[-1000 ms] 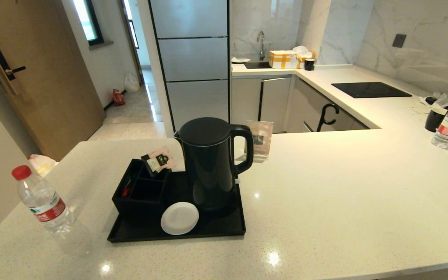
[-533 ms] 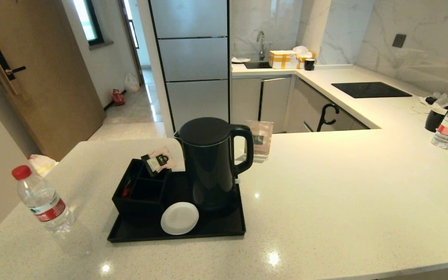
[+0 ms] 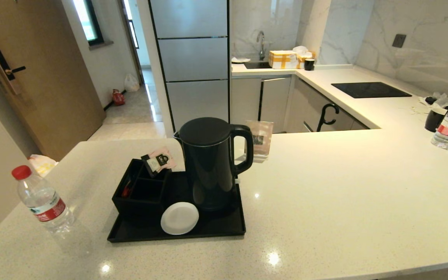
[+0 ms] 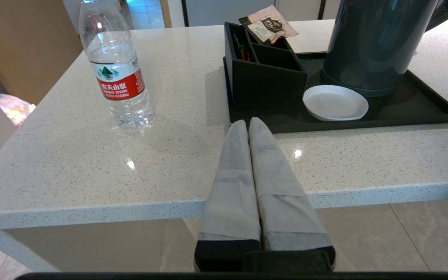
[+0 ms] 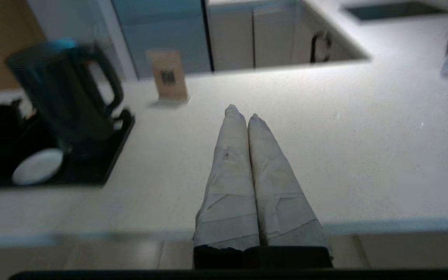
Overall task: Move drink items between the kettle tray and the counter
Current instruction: Pick up the kettle
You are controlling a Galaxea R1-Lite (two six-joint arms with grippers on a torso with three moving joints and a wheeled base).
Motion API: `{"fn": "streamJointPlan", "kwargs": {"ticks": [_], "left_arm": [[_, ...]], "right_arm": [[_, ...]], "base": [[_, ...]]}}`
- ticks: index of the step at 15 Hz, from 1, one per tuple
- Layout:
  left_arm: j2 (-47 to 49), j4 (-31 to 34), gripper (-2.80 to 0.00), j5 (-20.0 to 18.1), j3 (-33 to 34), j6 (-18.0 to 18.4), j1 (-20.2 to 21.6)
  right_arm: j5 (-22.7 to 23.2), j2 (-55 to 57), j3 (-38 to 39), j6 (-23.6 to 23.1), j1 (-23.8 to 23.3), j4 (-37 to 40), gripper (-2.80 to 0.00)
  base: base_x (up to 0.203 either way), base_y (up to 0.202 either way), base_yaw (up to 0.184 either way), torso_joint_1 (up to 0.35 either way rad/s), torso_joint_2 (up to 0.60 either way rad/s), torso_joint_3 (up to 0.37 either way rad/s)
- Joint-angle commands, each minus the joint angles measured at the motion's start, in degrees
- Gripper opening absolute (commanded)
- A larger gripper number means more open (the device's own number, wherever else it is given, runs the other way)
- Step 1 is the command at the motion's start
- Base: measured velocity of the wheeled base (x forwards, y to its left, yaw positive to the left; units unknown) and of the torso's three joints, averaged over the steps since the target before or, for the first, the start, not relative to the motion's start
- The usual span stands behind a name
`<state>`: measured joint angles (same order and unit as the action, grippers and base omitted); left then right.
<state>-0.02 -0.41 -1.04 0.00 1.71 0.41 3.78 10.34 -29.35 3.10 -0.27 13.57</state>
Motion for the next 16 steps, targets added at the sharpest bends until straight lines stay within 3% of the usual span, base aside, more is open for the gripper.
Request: {"fn": "streamJointPlan", "kwargs": {"ticks": [1, 3, 5, 7, 11, 14, 16], "left_arm": [[0.02, -0.02, -2.80, -0.02, 0.00, 0.05, 0.02], [-0.06, -0.02, -2.80, -0.02, 0.00, -0.04, 0.02], [-0.06, -0.02, -2.80, -0.02, 0.00, -0.04, 0.02], [-0.06, -0.02, -2.80, -0.02, 0.00, -0.04, 0.02], [-0.06, -0.02, -2.80, -0.02, 0.00, -0.04, 0.02], [0.02, -0.02, -2.80, -0.02, 0.00, -0.04, 0.02], [-0.06, -0.02, -2.80, -0.02, 0.00, 0.05, 0.02]], "right_arm": [[1.59, 7.46, -10.29, 0.32, 0.00, 20.81, -2.80], [4.79, 11.27, -13.59, 0.60, 0.00, 27.45, -2.80], [9.15, 19.93, -13.30, 0.47, 0.12, 26.25, -2.80], [12.12, 36.07, -12.89, 0.48, 0.90, 21.24, -2.80], [12.23, 64.30, -11.04, 1.16, 6.81, -2.11, -2.80], [7.55, 78.98, -9.50, 3.50, 17.33, -26.36, -2.80], [5.12, 86.47, -9.13, 4.19, 21.14, -38.08, -2.80]], "base": [[0.000, 0.000, 0.000, 0.000, 0.00, 0.000], [0.000, 0.000, 0.000, 0.000, 0.00, 0.000], [0.000, 0.000, 0.000, 0.000, 0.00, 0.000], [0.000, 0.000, 0.000, 0.000, 0.00, 0.000], [0.000, 0.000, 0.000, 0.000, 0.00, 0.000], [0.000, 0.000, 0.000, 0.000, 0.00, 0.000], [0.000, 0.000, 0.000, 0.000, 0.00, 0.000]]}}
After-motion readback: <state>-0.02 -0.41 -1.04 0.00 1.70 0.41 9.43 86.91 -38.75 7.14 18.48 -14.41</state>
